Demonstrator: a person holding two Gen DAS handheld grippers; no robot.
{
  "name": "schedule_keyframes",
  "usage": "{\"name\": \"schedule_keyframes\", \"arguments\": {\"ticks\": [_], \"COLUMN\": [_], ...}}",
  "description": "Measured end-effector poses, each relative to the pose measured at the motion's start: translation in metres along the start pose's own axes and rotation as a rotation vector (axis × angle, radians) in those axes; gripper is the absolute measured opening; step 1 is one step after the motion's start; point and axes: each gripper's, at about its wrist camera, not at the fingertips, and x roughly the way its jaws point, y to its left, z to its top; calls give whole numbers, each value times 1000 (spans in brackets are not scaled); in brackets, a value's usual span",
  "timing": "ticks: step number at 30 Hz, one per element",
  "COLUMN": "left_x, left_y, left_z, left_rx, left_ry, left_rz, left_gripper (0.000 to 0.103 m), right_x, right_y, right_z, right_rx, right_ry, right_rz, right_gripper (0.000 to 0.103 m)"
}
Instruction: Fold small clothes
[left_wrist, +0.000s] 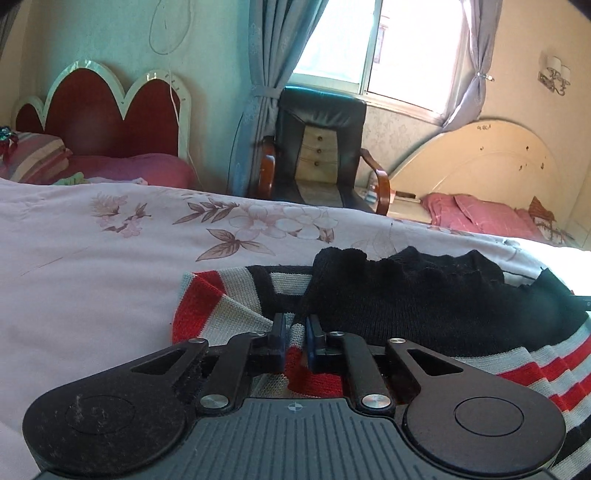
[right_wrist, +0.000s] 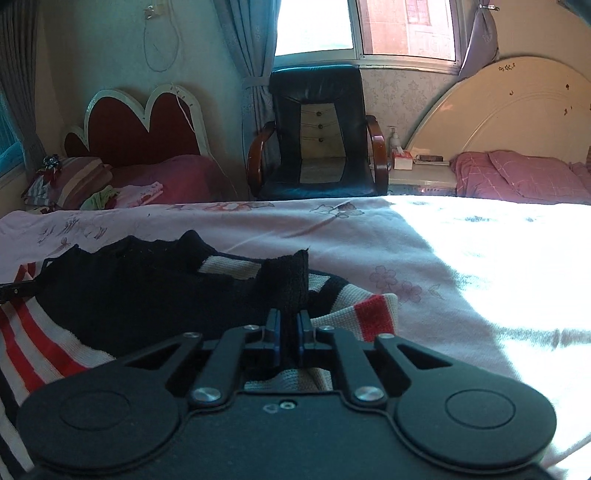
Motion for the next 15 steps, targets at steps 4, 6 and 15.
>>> {"name": "schedule_keyframes", "arguments": {"ticks": [4,6,15], "left_x": [-5,-5,-23], "left_y": [6,8,30], "left_z": [-2,-4,-11], "left_rx": [-12,-30,-150], "left_ry": [-2,-7,30], "left_rz": [3,5,-73], "left_gripper": [8,8,14], "right_x": [-7,0,-1], "right_y": [-13,-13,-15], "right_z": [-4,-6,-3], "right_rx": [44,24,33], "right_ry": [-26,-10,14], "right_rz": [-53,-64,-40], "right_gripper": [8,8,18]}}
